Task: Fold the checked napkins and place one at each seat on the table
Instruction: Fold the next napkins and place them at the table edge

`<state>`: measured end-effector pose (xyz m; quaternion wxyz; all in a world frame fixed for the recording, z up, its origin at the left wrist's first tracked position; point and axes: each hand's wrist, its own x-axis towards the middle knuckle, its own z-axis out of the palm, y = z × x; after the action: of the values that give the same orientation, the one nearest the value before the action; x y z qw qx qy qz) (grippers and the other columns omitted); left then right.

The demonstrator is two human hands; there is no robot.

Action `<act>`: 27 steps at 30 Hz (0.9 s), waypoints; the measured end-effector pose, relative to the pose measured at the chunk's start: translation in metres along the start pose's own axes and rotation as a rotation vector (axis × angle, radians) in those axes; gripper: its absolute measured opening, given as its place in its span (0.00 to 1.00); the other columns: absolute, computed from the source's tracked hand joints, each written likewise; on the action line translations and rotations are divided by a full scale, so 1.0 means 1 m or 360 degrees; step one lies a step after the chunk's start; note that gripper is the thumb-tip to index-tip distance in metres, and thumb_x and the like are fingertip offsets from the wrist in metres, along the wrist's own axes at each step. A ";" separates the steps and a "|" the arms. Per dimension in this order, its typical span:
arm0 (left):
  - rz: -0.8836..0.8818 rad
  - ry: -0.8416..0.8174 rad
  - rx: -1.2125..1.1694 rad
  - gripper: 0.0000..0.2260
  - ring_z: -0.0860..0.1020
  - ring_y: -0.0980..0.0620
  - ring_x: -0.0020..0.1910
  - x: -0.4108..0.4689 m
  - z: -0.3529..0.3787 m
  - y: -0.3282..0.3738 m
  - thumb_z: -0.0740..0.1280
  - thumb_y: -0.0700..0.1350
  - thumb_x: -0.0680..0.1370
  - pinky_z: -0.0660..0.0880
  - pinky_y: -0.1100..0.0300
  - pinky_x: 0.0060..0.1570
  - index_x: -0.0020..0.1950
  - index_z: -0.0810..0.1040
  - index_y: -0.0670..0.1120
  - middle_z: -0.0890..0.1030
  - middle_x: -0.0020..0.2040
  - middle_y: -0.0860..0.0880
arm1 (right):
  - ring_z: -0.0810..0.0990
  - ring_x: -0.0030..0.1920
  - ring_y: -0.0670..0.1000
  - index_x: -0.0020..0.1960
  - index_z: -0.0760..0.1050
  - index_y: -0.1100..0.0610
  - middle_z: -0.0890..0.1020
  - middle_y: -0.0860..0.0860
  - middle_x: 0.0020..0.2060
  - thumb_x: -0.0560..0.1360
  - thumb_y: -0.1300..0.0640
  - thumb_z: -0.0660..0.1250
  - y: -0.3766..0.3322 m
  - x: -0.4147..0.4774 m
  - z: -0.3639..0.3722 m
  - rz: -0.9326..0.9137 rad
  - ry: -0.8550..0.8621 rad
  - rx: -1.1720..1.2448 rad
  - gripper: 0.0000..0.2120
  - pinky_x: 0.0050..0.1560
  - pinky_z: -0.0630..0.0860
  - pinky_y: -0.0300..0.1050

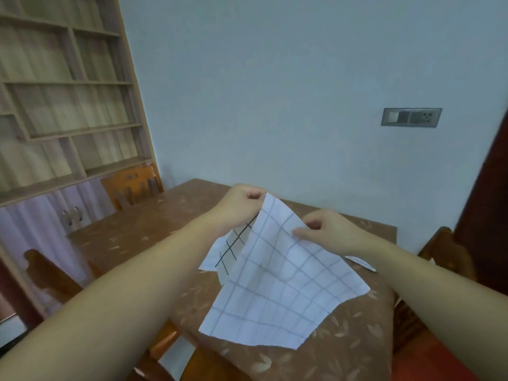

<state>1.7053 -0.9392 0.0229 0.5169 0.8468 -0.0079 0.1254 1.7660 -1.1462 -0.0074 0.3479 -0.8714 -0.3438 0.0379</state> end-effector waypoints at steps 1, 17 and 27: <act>-0.0021 -0.0009 -0.0032 0.08 0.76 0.53 0.37 -0.002 -0.006 -0.005 0.66 0.38 0.77 0.71 0.62 0.38 0.47 0.85 0.41 0.82 0.39 0.49 | 0.68 0.30 0.44 0.39 0.75 0.66 0.71 0.49 0.29 0.76 0.51 0.69 -0.008 -0.001 0.006 0.0004 0.0018 0.0000 0.17 0.33 0.63 0.42; 0.0103 -0.0452 -0.0135 0.23 0.77 0.61 0.37 -0.049 -0.116 -0.044 0.66 0.64 0.74 0.73 0.65 0.42 0.46 0.83 0.44 0.81 0.39 0.55 | 0.63 0.26 0.42 0.37 0.70 0.66 0.67 0.46 0.27 0.79 0.51 0.64 -0.144 -0.019 0.105 0.0324 0.0379 -0.0118 0.20 0.28 0.60 0.36; 0.0501 -0.0385 -0.0150 0.08 0.77 0.58 0.41 -0.124 -0.148 -0.008 0.67 0.42 0.79 0.72 0.69 0.41 0.48 0.84 0.38 0.82 0.42 0.48 | 0.68 0.28 0.45 0.33 0.73 0.59 0.71 0.48 0.26 0.76 0.52 0.67 -0.222 -0.093 0.119 0.0324 0.0588 -0.0239 0.16 0.31 0.64 0.41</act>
<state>1.5563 -0.8203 0.0523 0.5253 0.8188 -0.2081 0.1016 1.5318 -1.0197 0.0267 0.3335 -0.9172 -0.1865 -0.1131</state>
